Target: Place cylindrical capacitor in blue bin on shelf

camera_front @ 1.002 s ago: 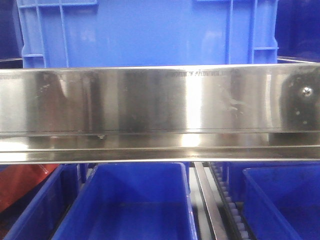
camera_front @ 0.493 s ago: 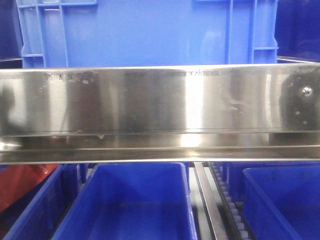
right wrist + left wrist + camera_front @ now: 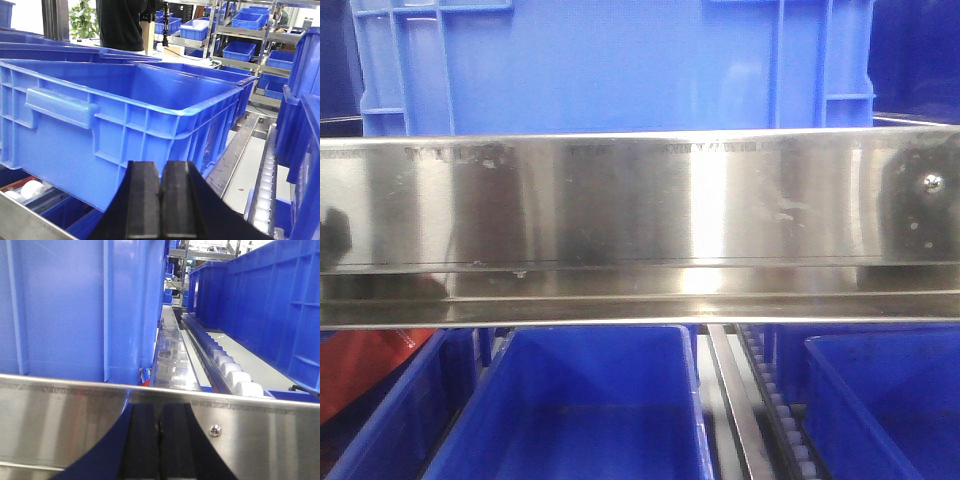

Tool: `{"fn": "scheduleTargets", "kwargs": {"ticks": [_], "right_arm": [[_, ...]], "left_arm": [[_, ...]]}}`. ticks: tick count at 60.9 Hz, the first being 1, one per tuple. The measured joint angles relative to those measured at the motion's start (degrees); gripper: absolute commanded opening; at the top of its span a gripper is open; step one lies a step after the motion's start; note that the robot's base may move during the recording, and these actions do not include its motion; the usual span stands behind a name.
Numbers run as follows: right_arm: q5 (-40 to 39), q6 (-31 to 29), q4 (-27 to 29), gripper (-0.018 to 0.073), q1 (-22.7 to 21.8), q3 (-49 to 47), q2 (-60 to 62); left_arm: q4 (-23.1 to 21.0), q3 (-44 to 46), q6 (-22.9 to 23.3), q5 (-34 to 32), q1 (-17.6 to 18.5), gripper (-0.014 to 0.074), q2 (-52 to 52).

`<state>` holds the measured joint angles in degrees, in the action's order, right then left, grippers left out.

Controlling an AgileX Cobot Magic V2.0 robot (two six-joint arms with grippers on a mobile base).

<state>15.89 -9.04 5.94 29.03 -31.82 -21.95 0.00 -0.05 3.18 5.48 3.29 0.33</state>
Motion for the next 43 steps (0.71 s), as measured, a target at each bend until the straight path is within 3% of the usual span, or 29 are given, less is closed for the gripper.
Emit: {"fn": "scheduleTargets", "kwargs": {"ticks": [43], "right_arm": [[-0.36,0.0,0.0,-0.0162,0.0,0.36,0.0]], "left_arm": [[0.0,0.0,0.0,-0.2,0.0,-0.0111,0.0]]}}
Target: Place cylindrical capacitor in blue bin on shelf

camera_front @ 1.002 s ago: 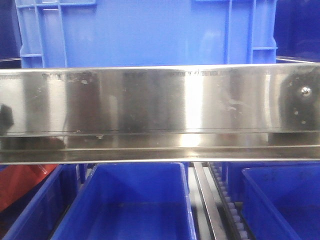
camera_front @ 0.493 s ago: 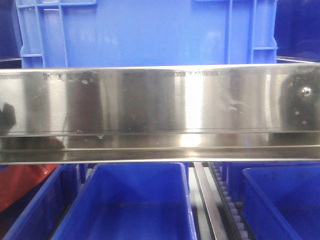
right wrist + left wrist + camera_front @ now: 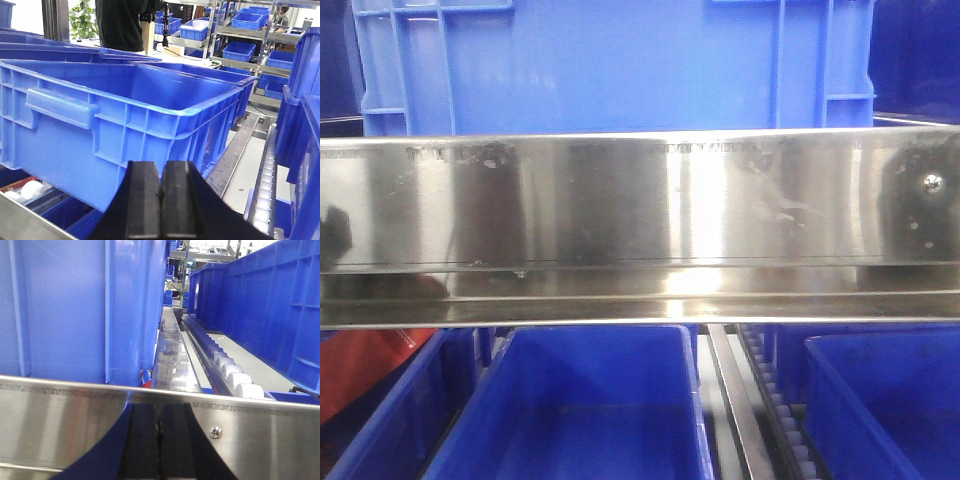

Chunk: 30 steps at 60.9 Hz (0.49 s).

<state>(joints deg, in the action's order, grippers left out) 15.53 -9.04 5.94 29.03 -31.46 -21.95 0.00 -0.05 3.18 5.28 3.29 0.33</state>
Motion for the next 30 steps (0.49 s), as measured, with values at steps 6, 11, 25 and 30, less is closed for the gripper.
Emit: {"fn": "scheduleTargets", "kwargs": {"ticks": [6,11,25,30], "right_arm": [[-0.36,0.0,0.0,-0.0162,-1.76,1.61,0.13],[-1.18,0.0,0.35,-0.0162,-5.98,3.74,0.98],[-4.56,0.86,1.14,-0.0162,-19.32,13.33,9.19],[-4.69,0.97,1.14,-0.0162,-22.51,17.07,12.76]], "left_arm": [[0.0,0.0,0.0,0.0,0.0,-0.0111,0.0],[0.0,0.0,0.0,0.0,0.0,-0.0111,0.0],[0.0,0.0,0.0,0.0,0.0,-0.0111,0.0],[0.0,0.0,0.0,0.0,0.0,-0.0111,0.0]]}}
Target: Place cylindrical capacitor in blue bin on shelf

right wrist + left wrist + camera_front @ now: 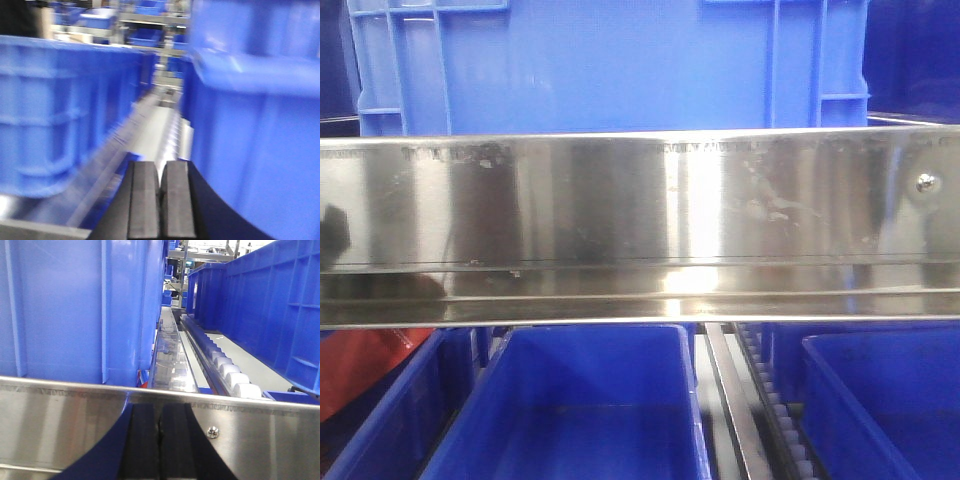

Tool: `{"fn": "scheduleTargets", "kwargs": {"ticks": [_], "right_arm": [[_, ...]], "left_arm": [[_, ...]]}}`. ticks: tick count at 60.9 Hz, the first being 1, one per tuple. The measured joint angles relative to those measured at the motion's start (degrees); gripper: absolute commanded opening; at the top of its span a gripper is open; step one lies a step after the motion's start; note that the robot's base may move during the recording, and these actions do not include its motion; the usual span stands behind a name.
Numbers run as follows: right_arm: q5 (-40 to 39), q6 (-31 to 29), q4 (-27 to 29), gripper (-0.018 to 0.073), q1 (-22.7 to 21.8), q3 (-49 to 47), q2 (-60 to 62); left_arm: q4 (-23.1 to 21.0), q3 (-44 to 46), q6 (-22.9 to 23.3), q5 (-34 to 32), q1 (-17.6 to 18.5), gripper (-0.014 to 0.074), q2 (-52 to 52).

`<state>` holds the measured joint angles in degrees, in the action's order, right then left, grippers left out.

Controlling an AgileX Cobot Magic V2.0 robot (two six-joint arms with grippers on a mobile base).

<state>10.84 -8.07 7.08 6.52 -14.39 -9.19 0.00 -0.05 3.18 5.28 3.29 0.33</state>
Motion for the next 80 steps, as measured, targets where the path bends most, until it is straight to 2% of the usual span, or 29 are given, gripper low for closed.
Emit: {"fn": "scheduleTargets", "kwargs": {"ticks": [11,23,80], "right_arm": [[-0.1,1.46,0.0,-0.0162,-3.89,7.94,6.41],[-2.21,2.0,0.0,-0.0162,-5.12,14.0,8.82],[-3.95,2.79,-0.1,-0.0162,-5.12,14.25,9.01]], "left_arm": [[0.0,0.0,0.0,0.0,0.0,-0.0111,0.0],[0.0,0.0,0.0,0.0,0.0,-0.0111,0.0],[0.0,-0.09,0.0,0.0,0.0,-0.0111,0.0]]}}
